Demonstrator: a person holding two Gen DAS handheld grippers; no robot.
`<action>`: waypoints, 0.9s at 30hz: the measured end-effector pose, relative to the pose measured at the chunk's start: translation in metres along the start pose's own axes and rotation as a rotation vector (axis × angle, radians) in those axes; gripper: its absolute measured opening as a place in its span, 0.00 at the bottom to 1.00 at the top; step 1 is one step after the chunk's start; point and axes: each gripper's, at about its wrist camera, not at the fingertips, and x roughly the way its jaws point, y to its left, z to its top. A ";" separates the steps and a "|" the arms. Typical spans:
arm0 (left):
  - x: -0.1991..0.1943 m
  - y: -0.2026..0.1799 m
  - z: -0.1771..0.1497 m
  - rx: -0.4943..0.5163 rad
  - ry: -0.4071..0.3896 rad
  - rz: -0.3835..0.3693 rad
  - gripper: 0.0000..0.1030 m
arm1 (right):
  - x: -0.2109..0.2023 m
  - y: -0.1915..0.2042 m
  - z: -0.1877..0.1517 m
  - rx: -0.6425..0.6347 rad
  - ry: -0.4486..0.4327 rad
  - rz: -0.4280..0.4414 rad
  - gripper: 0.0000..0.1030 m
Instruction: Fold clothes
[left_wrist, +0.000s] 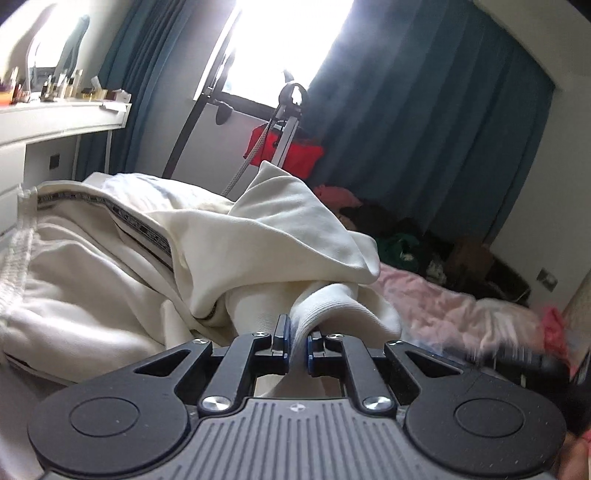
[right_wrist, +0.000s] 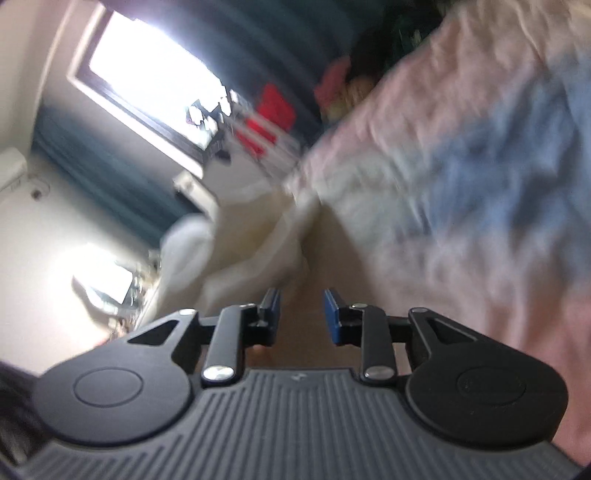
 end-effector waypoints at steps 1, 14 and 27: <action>0.002 -0.001 -0.003 0.007 -0.010 0.000 0.08 | 0.006 0.013 0.006 -0.041 -0.036 -0.001 0.62; 0.002 0.015 -0.004 -0.046 -0.050 -0.006 0.08 | 0.183 0.087 0.051 -0.021 0.174 -0.014 0.08; 0.018 0.027 -0.016 -0.066 -0.062 -0.061 0.08 | 0.296 0.252 0.129 -0.550 -0.120 -0.163 0.06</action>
